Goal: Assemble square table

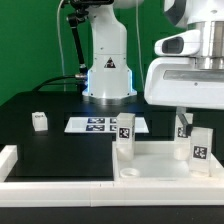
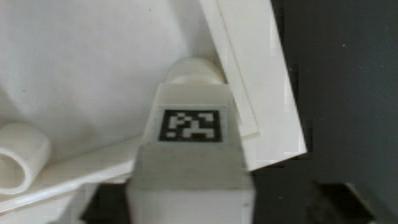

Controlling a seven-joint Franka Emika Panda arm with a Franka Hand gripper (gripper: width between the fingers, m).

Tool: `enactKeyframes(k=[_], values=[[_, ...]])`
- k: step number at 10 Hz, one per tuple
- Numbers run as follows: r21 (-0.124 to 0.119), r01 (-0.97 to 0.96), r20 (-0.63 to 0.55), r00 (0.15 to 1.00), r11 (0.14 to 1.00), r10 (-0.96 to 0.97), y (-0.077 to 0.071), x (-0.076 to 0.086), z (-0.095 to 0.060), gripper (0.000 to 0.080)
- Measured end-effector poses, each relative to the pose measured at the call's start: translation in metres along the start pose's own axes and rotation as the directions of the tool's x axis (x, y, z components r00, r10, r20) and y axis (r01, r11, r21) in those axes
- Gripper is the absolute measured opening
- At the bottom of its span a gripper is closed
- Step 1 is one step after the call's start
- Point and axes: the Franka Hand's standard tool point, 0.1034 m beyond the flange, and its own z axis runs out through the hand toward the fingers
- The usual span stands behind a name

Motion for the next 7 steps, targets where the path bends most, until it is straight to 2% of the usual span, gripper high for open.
enactKeyframes(k=[1,2,6,7], values=[[0.000,-0.099,0.001,0.995,0.995,0.099,0.0003,-0.0001,0.0003,0.0356],[-0.001,-0.158,0.001,0.987,0.987,0.158,0.0010,0.0001,0.0006,0.0294],[-0.003,-0.406,0.000,0.914,0.914,0.406,0.0030,0.0009,0.0012,0.0294],[-0.001,-0.523,0.004,0.853,0.853,0.523,0.0045,0.0013,0.0017,0.0294]])
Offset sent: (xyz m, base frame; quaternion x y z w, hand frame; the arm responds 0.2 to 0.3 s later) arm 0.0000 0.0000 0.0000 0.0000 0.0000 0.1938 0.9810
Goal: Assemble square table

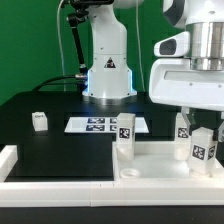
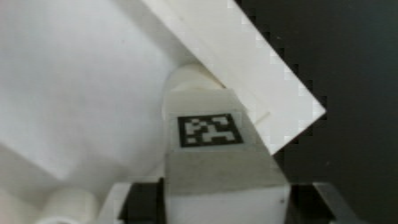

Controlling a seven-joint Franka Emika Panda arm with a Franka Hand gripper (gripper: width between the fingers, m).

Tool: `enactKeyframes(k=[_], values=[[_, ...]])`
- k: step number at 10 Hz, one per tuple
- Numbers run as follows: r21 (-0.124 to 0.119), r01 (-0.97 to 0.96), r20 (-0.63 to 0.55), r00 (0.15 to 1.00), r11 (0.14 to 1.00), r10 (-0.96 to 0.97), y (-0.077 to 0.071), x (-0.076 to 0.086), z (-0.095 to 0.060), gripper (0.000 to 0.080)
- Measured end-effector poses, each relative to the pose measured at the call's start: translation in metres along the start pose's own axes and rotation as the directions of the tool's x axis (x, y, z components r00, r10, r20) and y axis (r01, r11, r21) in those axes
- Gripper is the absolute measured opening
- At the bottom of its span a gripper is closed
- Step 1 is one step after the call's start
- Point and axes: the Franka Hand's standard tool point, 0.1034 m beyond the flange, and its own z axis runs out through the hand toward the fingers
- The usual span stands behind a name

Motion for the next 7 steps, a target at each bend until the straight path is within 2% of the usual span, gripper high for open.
enactKeyframes(k=[2,3,5,7], values=[[0.023,-0.331,0.060,0.942,0.943,0.330,0.0054,0.0067,0.0012,0.0294],[0.019,-0.451,0.087,0.890,0.892,0.448,0.0069,0.0083,0.0014,0.0294],[0.011,-0.538,0.106,0.839,0.843,0.534,0.0077,0.0080,0.0014,0.0294],[0.011,-0.523,0.103,0.848,0.852,0.519,0.0084,0.0079,0.0025,0.0294]])
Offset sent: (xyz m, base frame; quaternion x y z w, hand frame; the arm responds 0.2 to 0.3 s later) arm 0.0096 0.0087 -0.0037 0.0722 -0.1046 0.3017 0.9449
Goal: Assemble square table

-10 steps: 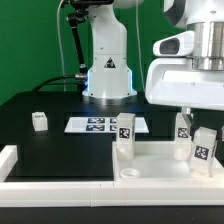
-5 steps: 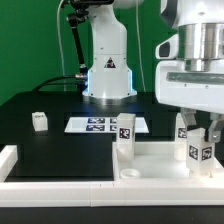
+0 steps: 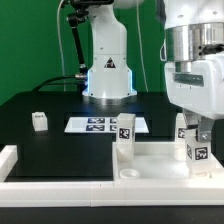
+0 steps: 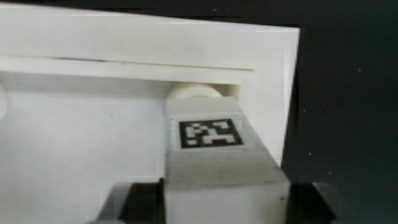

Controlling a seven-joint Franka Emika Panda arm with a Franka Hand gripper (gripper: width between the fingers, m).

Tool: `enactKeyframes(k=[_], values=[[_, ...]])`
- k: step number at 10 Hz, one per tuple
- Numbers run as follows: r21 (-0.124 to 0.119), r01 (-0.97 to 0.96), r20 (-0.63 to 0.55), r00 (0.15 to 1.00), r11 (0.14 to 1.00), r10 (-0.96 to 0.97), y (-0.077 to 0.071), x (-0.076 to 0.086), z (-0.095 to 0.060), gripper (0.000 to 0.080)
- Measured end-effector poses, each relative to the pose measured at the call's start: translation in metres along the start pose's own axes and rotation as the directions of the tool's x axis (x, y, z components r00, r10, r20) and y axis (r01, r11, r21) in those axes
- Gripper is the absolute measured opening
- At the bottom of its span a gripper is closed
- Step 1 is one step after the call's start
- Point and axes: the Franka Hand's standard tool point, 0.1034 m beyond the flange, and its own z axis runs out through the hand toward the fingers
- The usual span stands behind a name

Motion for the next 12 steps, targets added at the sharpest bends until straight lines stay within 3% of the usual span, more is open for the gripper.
enactKeyframes(k=[1,2,3,4,7,8,9,11,12], values=[[-0.002,0.072,-0.007,0.997,0.997,-0.073,-0.001,-0.002,0.000,0.0533],[-0.009,0.304,-0.022,0.952,0.952,-0.305,-0.004,-0.007,-0.001,0.0614],[-0.016,0.448,-0.022,0.894,0.894,-0.448,-0.003,-0.010,0.000,0.0614],[-0.020,0.473,-0.021,0.880,0.881,-0.474,-0.002,-0.013,0.000,0.0638],[-0.034,0.676,-0.023,0.736,0.737,-0.676,-0.001,-0.010,0.002,0.0648],[-0.054,0.819,-0.037,0.570,0.571,-0.821,-0.003,-0.010,0.004,0.0648],[-0.082,0.937,-0.020,0.340,0.340,-0.940,-0.003,-0.010,0.010,0.0648],[-0.083,0.931,-0.020,0.354,0.354,-0.935,-0.002,-0.011,0.011,0.0648],[-0.084,0.931,-0.020,0.354,0.354,-0.935,-0.002,-0.011,0.011,0.0525]])
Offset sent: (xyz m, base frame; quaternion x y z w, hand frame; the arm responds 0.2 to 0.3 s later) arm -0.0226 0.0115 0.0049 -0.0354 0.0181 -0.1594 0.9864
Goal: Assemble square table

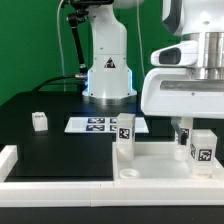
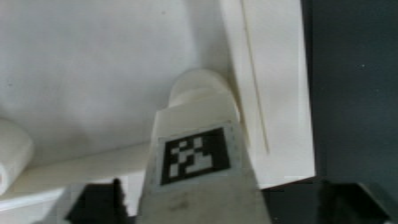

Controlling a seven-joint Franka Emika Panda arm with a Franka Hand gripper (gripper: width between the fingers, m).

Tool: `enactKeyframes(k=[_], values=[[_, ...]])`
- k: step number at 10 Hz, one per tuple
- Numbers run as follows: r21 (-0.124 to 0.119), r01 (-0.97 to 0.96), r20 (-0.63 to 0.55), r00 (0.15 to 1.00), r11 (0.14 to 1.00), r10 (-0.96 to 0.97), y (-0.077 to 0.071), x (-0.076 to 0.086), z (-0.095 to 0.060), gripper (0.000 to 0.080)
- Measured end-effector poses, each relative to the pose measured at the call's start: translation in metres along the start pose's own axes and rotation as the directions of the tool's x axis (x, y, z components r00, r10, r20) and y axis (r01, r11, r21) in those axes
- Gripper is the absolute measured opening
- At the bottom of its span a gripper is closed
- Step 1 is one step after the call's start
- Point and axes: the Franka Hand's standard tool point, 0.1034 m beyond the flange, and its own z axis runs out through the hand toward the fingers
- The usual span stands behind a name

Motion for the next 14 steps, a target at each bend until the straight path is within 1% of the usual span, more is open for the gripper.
enactKeyframes(k=[1,2,3,5,6,7,8,9,10,12,13,14], values=[[0.000,-0.002,0.000,1.000,1.000,0.002,0.0000,-0.0001,0.0000,0.0356],[0.000,-0.081,0.001,0.997,0.997,0.081,0.0003,-0.0004,0.0003,0.0356],[-0.001,-0.169,0.001,0.986,0.986,0.169,0.0013,-0.0005,0.0006,0.0290],[-0.003,-0.306,0.002,0.952,0.952,0.306,0.0025,-0.0005,0.0009,0.0290],[-0.013,-0.492,0.003,0.871,0.871,0.492,0.0037,-0.0013,0.0008,0.0290],[-0.037,-0.652,0.014,0.757,0.757,0.653,0.0051,-0.0032,0.0007,0.0290],[-0.042,-0.795,0.043,0.604,0.605,0.796,0.0062,-0.0033,0.0004,0.0290],[-0.038,-0.902,0.072,0.428,0.431,0.901,0.0065,-0.0022,0.0003,0.0290],[-0.042,-0.947,0.089,0.313,0.317,0.946,0.0072,-0.0022,0.0007,0.0290],[-0.054,-0.986,0.096,0.150,0.155,0.984,0.0086,-0.0017,0.0012,0.0290],[-0.058,-0.991,0.093,0.112,0.118,0.989,0.0084,-0.0020,0.0014,0.0290],[-0.055,-0.986,0.094,0.150,0.155,0.984,0.0087,-0.0019,0.0014,0.0334]])
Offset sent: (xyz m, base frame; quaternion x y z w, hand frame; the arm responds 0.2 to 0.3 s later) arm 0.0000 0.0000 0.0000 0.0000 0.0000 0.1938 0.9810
